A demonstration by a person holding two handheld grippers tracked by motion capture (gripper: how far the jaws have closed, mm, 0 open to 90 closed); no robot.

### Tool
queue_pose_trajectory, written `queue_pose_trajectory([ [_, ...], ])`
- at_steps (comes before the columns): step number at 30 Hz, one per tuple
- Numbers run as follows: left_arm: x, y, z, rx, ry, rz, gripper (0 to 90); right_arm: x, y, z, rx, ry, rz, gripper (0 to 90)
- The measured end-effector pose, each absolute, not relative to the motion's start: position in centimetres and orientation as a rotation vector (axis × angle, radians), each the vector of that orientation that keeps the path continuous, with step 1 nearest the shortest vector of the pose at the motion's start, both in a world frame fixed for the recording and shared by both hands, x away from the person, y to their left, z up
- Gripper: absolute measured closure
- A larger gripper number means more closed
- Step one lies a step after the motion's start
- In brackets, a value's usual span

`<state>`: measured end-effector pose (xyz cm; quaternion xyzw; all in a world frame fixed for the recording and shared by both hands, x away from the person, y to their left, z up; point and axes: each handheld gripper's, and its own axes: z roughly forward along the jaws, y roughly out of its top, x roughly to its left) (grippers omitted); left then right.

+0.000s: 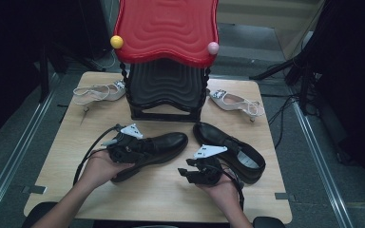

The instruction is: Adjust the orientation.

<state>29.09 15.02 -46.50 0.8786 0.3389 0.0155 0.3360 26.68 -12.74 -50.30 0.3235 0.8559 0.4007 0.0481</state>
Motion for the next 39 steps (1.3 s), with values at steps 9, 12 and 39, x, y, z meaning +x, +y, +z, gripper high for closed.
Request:
queue_pose_trajectory([
  [9,29.0,14.4,-47.1,2.293,0.852,0.021,71.1,26.6,-12.9,-50.5,1.003,2.596,1.22,52.9],
  [12,29.1,14.6,-46.8,2.297,0.847,-0.011,61.1,26.6,-12.8,-50.4,1.003,2.596,1.225,52.9],
  [39,28.9,21.3,-42.7,2.229,0.852,0.006,59.2,29.1,-9.2,-47.9,0.986,2.629,1.28,56.9],
])
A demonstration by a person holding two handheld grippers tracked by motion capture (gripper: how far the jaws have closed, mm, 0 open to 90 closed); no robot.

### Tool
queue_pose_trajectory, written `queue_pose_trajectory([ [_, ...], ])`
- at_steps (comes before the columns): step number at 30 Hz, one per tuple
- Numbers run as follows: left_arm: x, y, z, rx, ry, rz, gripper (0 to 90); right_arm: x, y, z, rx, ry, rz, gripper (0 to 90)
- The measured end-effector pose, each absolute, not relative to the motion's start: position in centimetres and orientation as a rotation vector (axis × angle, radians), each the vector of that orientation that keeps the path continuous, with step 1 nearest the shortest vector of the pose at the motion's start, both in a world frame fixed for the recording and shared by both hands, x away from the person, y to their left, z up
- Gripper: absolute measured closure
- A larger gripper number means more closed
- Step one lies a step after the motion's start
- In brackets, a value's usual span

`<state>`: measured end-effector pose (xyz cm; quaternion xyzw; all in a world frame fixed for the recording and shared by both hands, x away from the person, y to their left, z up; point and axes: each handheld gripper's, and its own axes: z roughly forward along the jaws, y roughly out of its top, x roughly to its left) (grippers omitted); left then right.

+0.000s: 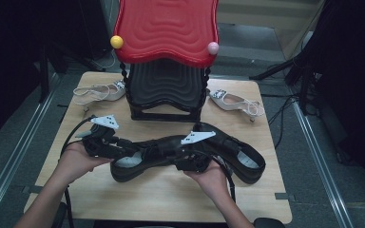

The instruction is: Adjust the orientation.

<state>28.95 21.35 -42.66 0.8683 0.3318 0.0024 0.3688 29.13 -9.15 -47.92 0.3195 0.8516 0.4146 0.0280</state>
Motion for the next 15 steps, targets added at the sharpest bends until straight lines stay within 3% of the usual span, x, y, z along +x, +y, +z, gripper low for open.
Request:
queue_pose_trajectory([
  [7,28.6,23.5,-42.2,2.177,0.889,0.075,69.4,28.4,-9.1,-49.1,0.933,2.633,1.275,62.3],
  [13,28.5,25.4,-43.0,2.18,0.935,0.083,81.0,28.8,-8.9,-49.8,0.974,2.688,1.258,83.1],
  [15,28.6,26.1,-43.3,2.19,0.958,0.11,84.0,28.8,-8.6,-49.9,0.968,2.698,1.243,86.4],
])
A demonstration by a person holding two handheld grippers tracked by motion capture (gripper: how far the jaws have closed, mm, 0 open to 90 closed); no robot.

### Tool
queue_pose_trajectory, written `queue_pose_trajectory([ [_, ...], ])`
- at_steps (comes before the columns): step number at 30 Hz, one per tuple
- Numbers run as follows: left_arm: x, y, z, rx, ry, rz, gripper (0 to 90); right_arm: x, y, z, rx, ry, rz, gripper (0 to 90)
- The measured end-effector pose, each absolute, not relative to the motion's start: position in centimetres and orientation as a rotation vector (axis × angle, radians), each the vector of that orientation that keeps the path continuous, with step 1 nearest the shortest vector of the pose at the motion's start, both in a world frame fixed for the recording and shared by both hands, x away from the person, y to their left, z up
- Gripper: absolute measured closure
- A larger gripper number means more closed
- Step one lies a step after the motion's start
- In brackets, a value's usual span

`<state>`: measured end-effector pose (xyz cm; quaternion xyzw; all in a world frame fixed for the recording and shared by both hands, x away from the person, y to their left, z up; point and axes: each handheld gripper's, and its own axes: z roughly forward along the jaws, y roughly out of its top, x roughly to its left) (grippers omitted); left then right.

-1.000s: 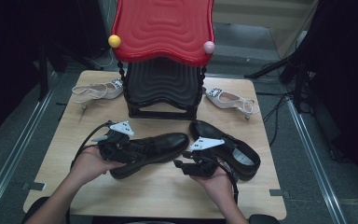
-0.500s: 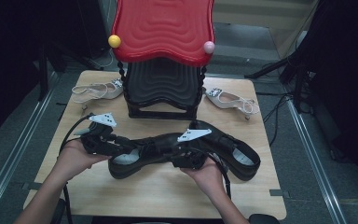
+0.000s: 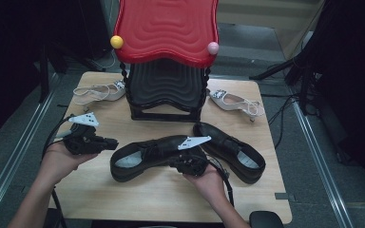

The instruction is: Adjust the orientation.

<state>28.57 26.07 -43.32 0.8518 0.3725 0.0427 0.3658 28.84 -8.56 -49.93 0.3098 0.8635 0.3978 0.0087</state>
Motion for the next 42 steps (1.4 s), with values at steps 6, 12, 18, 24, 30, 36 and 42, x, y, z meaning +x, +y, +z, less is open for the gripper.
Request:
queue_pose_trajectory([
  [6,29.2,27.5,-44.4,2.17,0.995,0.132,87.2,28.8,-7.9,-49.8,0.937,2.688,1.272,90.0],
  [12,30.4,27.8,-46.2,2.126,1.014,0.08,86.9,29.0,-7.5,-50.2,0.956,2.699,1.28,90.0],
  [18,31.2,26.5,-47.9,2.192,1.002,0.09,86.4,29.1,-7.4,-50.2,0.955,2.693,1.284,90.0],
  [24,31.1,25.0,-48.6,2.255,0.95,0.064,85.2,29.2,-7.4,-50.3,0.959,2.69,1.285,88.7],
  [30,30.8,24.9,-48.7,2.22,0.957,0.049,87.2,29.3,-7.5,-50.3,0.983,2.689,1.263,90.0],
  [36,30.4,24.6,-48.9,2.235,0.937,0.011,87.4,29.6,-7.8,-50.2,1.011,2.676,1.276,90.0],
  [42,29.6,23.9,-49.2,2.218,0.918,-0.056,87.2,30.2,-8.6,-50.2,1.062,2.667,1.287,90.0],
])
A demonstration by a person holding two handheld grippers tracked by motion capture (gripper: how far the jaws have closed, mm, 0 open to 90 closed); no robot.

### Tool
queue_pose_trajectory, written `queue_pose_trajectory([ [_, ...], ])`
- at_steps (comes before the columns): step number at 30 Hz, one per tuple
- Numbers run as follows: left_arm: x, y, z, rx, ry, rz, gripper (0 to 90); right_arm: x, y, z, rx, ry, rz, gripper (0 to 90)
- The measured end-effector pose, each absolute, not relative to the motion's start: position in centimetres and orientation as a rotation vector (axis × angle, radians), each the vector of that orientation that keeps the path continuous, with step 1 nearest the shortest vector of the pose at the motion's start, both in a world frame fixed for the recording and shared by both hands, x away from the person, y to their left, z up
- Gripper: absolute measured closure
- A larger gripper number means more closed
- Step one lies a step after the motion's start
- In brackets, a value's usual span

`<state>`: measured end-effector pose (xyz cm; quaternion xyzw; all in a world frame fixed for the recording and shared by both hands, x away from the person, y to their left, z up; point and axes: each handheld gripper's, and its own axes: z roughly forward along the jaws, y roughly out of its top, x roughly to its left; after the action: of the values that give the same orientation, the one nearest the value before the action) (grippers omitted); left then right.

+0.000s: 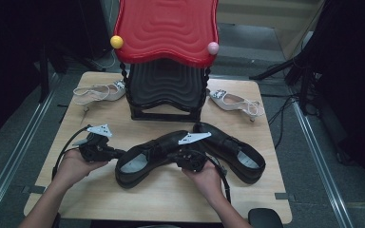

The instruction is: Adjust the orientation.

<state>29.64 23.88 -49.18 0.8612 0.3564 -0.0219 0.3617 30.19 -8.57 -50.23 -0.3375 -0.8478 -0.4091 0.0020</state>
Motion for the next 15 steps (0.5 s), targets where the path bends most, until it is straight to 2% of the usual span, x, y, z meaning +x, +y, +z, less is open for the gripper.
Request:
queue_pose_trajectory([
  [10,28.7,22.2,-49.6,2.195,0.888,-0.135,86.1,30.9,-9.5,-50.1,-1.132,-2.662,-1.273,90.0],
  [15,28.0,21.1,-49.4,2.208,0.869,-0.123,87.5,31.2,-9.9,-50.1,-1.166,-2.646,-1.269,90.0],
])
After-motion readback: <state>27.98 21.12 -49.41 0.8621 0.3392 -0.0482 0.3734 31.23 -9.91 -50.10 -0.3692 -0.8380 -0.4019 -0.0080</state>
